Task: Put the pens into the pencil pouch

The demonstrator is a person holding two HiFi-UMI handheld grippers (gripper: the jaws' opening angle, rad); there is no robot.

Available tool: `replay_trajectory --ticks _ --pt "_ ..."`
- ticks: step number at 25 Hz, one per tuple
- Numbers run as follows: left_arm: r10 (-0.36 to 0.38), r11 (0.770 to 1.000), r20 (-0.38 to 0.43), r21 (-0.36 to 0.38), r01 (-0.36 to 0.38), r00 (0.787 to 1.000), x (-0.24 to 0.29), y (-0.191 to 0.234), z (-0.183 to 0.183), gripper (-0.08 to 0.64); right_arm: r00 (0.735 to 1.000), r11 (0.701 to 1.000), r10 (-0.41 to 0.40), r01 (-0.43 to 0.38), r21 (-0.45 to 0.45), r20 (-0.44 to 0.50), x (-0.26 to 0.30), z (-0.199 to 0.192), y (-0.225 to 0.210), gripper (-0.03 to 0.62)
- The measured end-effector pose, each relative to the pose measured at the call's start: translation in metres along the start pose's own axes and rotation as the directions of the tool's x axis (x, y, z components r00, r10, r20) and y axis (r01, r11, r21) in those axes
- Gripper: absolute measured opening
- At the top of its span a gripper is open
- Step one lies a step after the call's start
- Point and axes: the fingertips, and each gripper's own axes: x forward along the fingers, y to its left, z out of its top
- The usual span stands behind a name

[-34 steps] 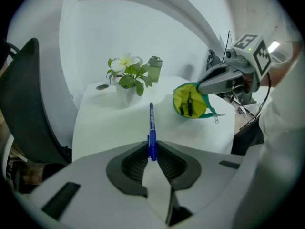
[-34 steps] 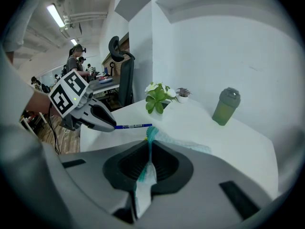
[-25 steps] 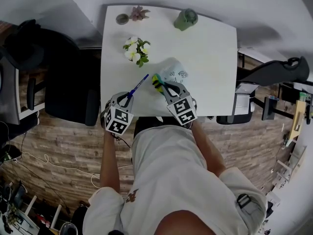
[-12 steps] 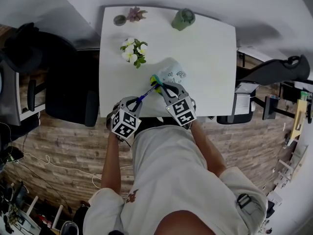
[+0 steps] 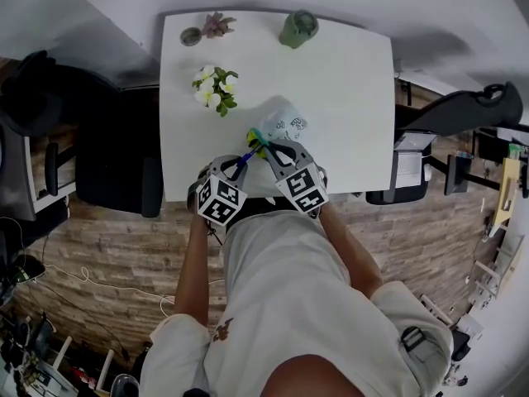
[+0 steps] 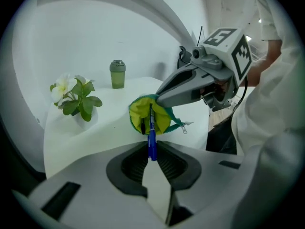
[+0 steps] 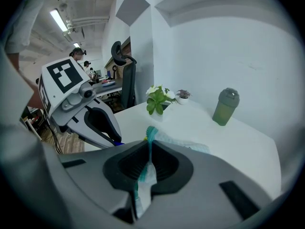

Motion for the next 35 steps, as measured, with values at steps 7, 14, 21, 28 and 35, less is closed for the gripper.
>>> replay_trajectory --ticks 7,14,21,28,35 --pt "-0.003 1.0 0.014 -0.005 0.003 1.0 0.015 -0.003 0.018 0.054 1.0 1.0 0.004 -0.004 -0.001 0.004 -0.004 0.0 0.002 0.023" --pt "0.006 0.999 0.052 -0.044 -0.004 0.999 0.03 -0.003 0.035 0.054 1.0 1.0 0.004 -0.004 0.003 0.003 -0.006 -0.003 0.003 0.023" --pt "0.005 0.995 0.108 -0.101 0.006 0.994 0.049 -0.005 0.044 0.054 1.0 1.0 -0.005 0.005 0.019 0.007 -0.007 -0.005 -0.002 0.023" --pt "0.002 0.994 0.141 -0.109 0.013 0.99 0.063 -0.003 0.043 0.057 1.0 0.999 -0.006 0.006 0.036 0.003 -0.004 -0.01 -0.004 0.023" --pt "0.029 0.993 0.143 -0.115 -0.013 0.989 0.061 0.001 0.039 0.088 1.0 0.999 -0.012 0.012 0.031 -0.005 0.001 -0.012 -0.004 0.028"
